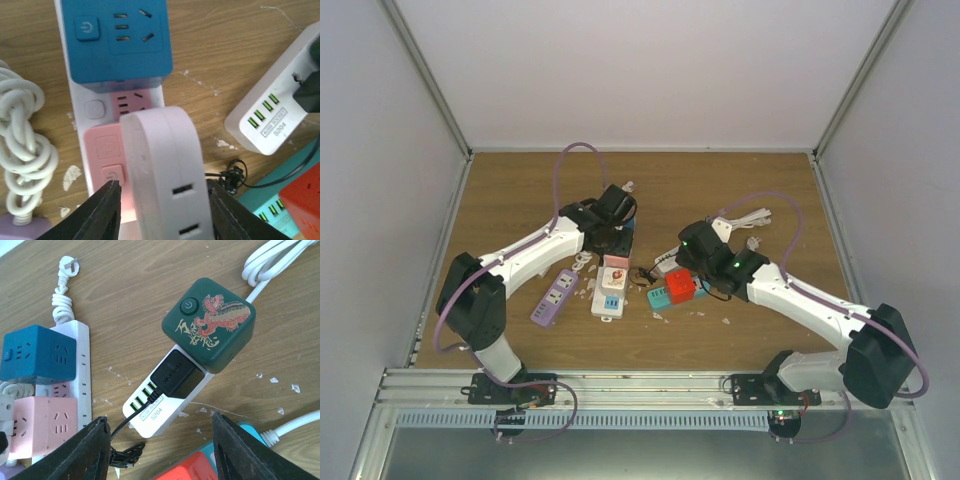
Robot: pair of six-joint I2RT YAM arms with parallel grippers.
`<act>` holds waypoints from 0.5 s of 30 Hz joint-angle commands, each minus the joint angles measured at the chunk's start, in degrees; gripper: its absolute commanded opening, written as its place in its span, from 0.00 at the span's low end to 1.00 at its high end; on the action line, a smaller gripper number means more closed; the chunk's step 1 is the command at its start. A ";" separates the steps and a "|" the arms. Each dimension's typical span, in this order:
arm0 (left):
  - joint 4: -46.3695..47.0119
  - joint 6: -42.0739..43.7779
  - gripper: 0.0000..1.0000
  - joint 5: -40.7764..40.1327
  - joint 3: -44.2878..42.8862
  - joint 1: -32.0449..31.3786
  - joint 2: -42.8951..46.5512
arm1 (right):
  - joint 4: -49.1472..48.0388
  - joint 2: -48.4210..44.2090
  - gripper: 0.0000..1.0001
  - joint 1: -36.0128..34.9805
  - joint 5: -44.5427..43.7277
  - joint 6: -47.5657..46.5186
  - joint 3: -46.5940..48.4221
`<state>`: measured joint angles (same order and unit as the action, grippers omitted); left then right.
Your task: Insert the plug
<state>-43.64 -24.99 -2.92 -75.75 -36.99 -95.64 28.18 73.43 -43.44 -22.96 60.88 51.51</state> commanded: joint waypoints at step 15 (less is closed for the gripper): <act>-0.81 -1.11 0.18 -3.84 -2.58 -0.21 -0.66 | -3.48 -0.84 0.56 0.82 0.60 -0.60 -2.06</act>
<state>-45.45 -26.11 -5.89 -76.84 -37.04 -95.64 25.78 73.38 -43.11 -21.76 60.23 50.13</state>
